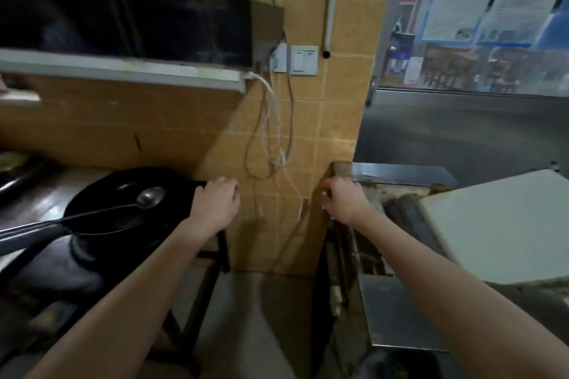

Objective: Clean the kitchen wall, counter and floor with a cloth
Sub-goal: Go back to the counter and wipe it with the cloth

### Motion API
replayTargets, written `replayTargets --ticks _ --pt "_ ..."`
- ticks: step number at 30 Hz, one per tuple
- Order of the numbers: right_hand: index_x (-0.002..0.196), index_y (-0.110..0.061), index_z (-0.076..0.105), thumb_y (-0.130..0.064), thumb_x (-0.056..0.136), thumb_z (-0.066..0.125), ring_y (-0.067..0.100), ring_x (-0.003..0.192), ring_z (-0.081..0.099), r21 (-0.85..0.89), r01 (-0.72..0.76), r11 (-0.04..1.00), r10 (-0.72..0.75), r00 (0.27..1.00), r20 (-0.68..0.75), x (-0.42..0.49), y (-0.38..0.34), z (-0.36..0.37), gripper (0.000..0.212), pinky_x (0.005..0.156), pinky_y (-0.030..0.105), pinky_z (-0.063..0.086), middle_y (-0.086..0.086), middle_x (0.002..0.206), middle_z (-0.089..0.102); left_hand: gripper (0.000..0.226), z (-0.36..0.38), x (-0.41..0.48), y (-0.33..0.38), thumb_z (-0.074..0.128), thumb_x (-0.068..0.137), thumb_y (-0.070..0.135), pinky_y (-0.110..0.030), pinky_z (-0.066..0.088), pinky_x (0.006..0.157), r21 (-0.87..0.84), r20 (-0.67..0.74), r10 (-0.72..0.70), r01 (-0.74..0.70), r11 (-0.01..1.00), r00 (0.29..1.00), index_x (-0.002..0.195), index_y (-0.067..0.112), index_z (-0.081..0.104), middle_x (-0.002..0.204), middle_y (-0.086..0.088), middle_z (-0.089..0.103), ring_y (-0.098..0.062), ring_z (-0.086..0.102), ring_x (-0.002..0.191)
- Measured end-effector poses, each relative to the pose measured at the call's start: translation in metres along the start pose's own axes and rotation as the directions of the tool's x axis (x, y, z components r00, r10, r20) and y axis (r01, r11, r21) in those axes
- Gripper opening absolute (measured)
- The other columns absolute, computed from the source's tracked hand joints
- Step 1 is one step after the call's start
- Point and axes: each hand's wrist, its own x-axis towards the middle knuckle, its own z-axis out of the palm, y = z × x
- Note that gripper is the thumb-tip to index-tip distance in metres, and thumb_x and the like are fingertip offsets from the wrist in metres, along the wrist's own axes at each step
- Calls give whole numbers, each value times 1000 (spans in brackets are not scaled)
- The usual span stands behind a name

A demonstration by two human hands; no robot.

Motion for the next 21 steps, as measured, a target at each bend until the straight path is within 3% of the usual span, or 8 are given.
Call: replayTargets --ticks 5,13,21 --pt "128 -25 53 -23 94 46 28 126 42 9 79 997 -79 995 65 23 -69 31 34 106 44 30 7 131 53 31 -6 -27 -75 42 98 29 -43 44 92 -5 -38 -88 88 996 995 124 20 54 125 -6 54 -27 54 110" --pt "126 -23 55 -21 95 44 27 122 46 41 250 967 -253 957 139 46 -149 69 33 102 42 33 8 126 56 31 -14 -65 -149 43 96 27 -42 35 94 -12 -55 -294 294 956 954 125 19 52 124 -6 52 -28 50 114" --pt "125 -26 55 -23 95 47 22 125 44 142 467 873 -488 847 211 71 -218 104 31 104 41 32 2 130 53 28 -24 -117 -207 42 95 27 -42 37 92 46 -105 -539 545 837 836 120 19 54 121 -8 53 -32 52 113"
